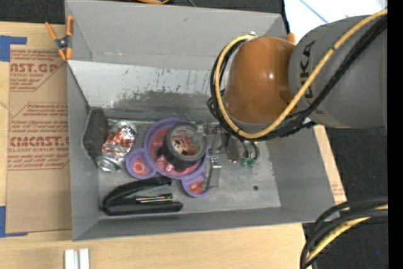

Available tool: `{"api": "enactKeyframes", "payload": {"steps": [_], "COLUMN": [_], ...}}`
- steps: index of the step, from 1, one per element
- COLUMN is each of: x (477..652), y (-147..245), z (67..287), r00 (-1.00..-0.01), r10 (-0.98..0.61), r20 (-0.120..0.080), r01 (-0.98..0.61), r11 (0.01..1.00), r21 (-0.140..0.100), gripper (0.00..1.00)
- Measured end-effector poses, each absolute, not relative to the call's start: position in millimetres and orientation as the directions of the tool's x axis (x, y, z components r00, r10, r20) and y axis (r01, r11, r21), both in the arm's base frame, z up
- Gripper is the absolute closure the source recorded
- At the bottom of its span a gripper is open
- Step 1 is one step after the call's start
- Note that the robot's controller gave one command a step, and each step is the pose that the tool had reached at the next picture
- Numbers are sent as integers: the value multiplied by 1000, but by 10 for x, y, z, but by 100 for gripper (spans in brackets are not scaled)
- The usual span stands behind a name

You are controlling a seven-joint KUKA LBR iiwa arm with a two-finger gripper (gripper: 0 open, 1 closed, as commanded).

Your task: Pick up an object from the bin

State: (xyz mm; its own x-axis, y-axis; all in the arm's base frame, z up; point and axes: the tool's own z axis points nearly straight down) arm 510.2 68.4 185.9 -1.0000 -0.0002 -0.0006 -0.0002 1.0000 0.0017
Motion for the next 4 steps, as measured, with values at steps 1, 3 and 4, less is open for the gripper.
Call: {"api": "enactKeyframes", "payload": {"steps": [1, 3, 4], "x": [5103, 5225, 4943], "y": [684, 886, 1076], "z": [1858, 836, 733], "r00": [-1000, -962, -984], "r10": [-1, -274, -176], "r20": [-1, -8, -18], "r01": [-1, -274, -176], "r11": [1000, 962, 984], "r21": [2, -1, -5], "gripper": [0, 0, 0]}}
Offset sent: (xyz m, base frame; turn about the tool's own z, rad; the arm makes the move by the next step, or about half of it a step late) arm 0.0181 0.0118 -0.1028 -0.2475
